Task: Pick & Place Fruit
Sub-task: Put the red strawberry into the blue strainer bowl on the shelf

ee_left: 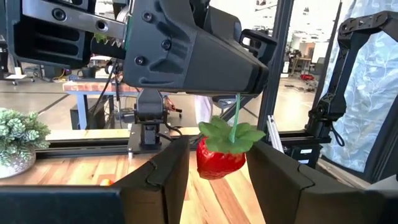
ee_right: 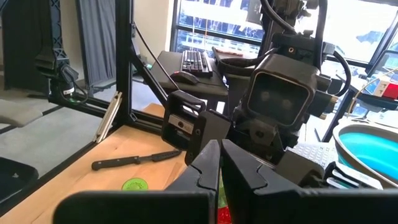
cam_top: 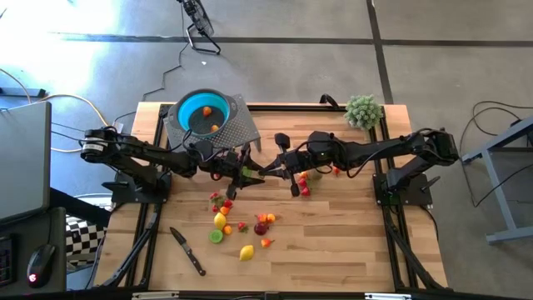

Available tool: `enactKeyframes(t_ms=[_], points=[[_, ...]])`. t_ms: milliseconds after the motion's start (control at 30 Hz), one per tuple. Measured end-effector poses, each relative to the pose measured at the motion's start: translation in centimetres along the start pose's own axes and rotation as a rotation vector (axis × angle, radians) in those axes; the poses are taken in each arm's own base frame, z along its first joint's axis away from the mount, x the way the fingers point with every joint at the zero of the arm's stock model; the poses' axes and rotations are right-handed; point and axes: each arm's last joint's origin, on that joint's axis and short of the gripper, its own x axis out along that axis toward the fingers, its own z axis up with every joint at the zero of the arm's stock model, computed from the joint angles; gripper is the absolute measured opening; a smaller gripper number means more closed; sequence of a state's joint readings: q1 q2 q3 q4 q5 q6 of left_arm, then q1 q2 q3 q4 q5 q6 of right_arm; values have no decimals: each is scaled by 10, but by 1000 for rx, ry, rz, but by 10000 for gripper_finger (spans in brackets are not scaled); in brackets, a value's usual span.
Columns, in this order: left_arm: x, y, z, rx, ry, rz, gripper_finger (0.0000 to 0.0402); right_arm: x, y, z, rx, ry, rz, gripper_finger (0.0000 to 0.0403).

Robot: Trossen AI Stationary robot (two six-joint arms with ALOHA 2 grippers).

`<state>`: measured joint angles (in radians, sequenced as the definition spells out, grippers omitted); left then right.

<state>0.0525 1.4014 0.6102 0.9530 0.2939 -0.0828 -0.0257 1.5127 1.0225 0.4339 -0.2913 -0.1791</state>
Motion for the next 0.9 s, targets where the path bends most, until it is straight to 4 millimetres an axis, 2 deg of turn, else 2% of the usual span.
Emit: enactKeyframes(t_ms=[333,633,900], points=[[0,0,0,6,1,-11,152,0,0,0,0,0,0,3],[0,0,0,7,-1,-12,96,0,0,0,2,0,0,3],[0,0,0,8,-2,-12,103,0,0,0,2,0,0,3]])
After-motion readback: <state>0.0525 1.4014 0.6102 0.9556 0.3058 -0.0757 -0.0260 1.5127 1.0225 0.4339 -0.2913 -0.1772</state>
